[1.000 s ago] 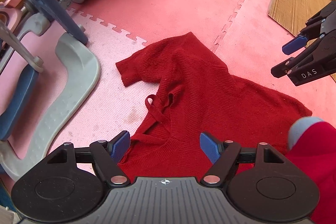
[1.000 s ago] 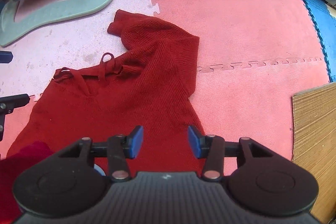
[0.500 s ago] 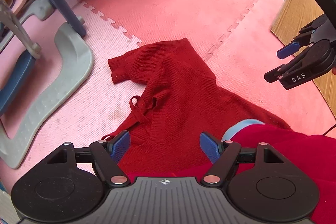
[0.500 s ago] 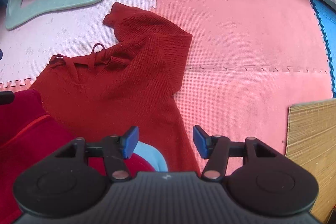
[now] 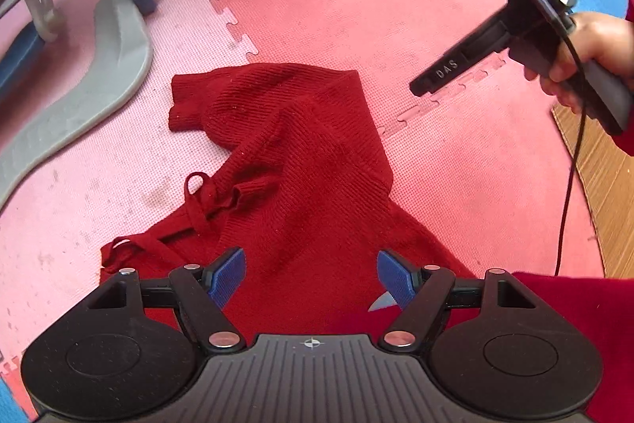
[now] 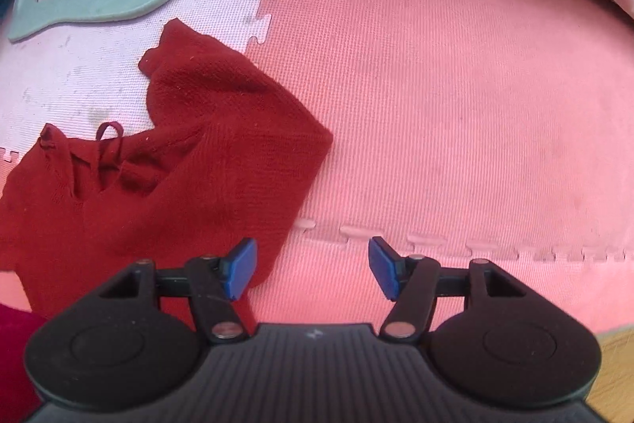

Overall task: Fold clothes
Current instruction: 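Close the right gripper on the red sweater's sleeve cuff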

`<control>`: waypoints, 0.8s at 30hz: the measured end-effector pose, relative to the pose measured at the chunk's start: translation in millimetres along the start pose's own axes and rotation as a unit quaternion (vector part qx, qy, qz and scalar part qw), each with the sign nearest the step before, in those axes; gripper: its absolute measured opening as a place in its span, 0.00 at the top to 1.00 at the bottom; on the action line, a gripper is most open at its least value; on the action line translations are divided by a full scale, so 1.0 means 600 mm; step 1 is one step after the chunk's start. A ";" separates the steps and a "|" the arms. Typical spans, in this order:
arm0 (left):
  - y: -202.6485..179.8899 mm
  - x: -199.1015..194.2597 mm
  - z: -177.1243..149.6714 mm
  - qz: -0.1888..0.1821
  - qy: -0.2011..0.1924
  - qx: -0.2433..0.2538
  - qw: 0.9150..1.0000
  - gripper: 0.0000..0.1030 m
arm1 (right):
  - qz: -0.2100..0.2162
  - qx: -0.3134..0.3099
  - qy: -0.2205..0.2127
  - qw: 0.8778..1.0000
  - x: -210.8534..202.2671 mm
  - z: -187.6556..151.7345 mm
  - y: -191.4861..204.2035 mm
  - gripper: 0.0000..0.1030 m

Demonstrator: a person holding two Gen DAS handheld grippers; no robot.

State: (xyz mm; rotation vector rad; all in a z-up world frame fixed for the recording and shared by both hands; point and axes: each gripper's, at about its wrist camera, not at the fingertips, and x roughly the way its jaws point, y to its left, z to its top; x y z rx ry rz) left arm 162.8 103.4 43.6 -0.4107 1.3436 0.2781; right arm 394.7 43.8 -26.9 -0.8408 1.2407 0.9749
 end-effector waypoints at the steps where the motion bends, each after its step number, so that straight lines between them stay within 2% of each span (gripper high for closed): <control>1: 0.001 0.008 0.007 0.002 -0.002 -0.004 1.000 0.27 | 0.000 -0.007 -0.001 1.000 0.015 0.016 -0.003 0.40; 7: 0.008 0.059 0.047 0.013 -0.012 -0.027 0.999 0.27 | -0.003 -0.062 -0.009 0.998 0.096 0.090 0.005 0.39; 10: 0.015 0.093 0.052 0.012 0.002 -0.024 1.000 0.27 | -0.003 -0.083 -0.005 0.997 0.137 0.105 0.014 0.39; 11: 0.016 0.104 0.052 0.023 0.007 -0.017 1.000 0.27 | -0.007 -0.091 -0.006 0.996 0.150 0.108 0.020 0.39; 13: 0.023 0.120 0.046 0.027 0.003 -0.018 0.999 0.27 | -0.014 -0.109 -0.007 0.994 0.177 0.114 0.032 0.39; 17: 0.047 0.156 0.020 -0.012 0.000 -0.038 0.999 0.27 | -0.028 -0.139 -0.017 0.990 0.219 0.123 0.057 0.39; 19: 0.051 0.161 0.006 0.001 0.001 -0.034 0.999 0.27 | -0.028 -0.145 -0.024 0.989 0.228 0.127 0.066 0.39; 24: 0.053 0.175 -0.026 -0.013 -0.012 -0.018 1.000 0.27 | -0.026 -0.203 -0.057 0.977 0.238 0.138 0.101 0.39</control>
